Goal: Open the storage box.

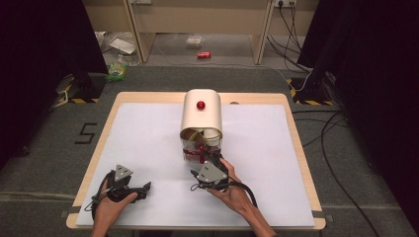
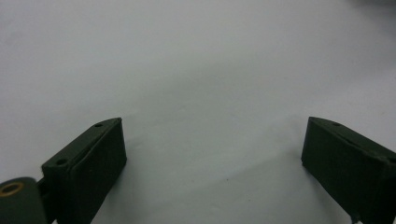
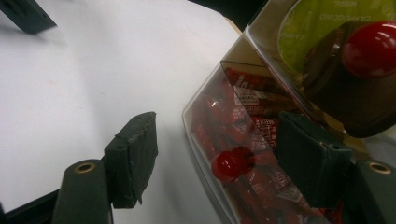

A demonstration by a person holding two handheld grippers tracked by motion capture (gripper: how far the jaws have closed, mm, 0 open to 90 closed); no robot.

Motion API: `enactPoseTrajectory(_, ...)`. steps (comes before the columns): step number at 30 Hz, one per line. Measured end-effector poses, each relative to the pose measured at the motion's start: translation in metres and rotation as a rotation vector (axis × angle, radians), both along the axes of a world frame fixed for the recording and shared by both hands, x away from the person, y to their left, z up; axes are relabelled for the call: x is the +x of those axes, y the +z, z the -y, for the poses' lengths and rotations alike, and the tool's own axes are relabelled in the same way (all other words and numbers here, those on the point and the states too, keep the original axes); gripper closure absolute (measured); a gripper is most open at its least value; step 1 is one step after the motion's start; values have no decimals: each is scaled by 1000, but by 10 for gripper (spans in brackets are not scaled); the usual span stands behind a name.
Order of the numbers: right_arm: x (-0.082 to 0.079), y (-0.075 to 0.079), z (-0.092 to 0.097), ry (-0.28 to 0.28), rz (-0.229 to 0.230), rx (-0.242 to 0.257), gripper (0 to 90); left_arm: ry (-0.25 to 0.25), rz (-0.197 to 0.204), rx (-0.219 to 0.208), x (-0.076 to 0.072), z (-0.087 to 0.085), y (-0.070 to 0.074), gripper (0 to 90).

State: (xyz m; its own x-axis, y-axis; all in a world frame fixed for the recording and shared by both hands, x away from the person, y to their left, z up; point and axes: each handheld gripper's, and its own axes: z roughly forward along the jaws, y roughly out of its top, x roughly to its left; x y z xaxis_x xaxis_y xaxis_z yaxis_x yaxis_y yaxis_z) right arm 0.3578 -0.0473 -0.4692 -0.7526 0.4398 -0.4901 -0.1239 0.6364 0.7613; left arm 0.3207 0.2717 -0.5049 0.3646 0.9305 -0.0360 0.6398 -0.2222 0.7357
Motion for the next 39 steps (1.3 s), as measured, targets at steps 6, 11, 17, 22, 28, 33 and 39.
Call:
enactPoseTrajectory(6, -1, 5, 6, 13, -100, 82, 309, -1, 0, -1, 0, 0, 0, 57)
enactPoseTrajectory(11, -6, 9, 8, 26, -152, 105, 309, -1, 0, -1, 0, 0, 0, 57)
enactPoseTrajectory(17, -10, 13, 10, 27, -214, 132, 310, -1, 0, 0, 0, 0, 0, 56)
enactPoseTrajectory(22, -13, 15, 11, 30, -243, 142, 310, -1, 0, 0, 0, 0, 0, 56)
enactPoseTrajectory(28, -18, 15, 12, 35, -253, 143, 310, 0, 0, 1, 0, 0, 0, 56)
enactPoseTrajectory(33, -23, 15, 13, 45, -273, 133, 316, 0, 1, 1, 0, 0, 0, 56)
enactPoseTrajectory(39, -27, 13, 14, 59, -301, 124, 339, 0, 1, 1, 0, 0, 0, 56)
